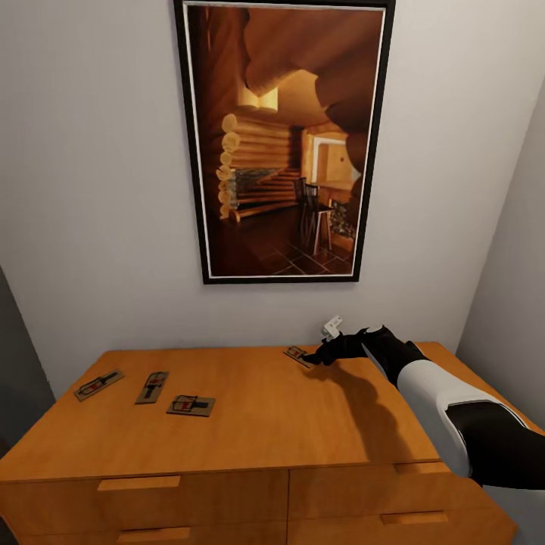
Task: Take the four mousetraps from the cabinet in the bathroom and place them on the bathroom floor. Make sure all four end up on the same floor surface, and ensure that at least two of them are either under or directly next to the same bathroom sink.
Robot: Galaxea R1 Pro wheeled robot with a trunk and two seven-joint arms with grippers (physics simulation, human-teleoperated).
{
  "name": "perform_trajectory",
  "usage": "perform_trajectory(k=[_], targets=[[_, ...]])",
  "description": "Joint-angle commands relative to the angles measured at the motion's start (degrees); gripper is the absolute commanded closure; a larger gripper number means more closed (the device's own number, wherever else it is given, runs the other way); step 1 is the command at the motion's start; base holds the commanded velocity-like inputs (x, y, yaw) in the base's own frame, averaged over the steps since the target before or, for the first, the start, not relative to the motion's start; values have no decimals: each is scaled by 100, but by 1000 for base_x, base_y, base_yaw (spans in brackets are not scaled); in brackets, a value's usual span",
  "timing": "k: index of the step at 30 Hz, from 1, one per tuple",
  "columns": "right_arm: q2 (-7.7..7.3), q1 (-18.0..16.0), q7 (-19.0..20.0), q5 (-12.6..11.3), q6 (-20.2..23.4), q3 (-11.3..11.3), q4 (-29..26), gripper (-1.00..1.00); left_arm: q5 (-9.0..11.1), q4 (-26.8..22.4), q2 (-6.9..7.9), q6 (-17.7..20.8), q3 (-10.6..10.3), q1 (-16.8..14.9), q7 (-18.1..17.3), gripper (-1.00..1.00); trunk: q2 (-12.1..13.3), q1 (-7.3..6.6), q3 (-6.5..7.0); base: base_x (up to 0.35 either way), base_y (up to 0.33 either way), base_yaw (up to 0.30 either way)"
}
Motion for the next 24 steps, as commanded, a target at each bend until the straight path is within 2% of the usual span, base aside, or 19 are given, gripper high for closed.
perform_trajectory(k=[1,24], targets=[[0,1,0,-1,0,0,0,-100,0,0,0,0,0,0,0,-100,0,0,0,0,2,0],[12,4,6,-7,-1,0,0,-100,-8,0,0,0,0,0,0,-100,0,0,-86,0,0,0]])
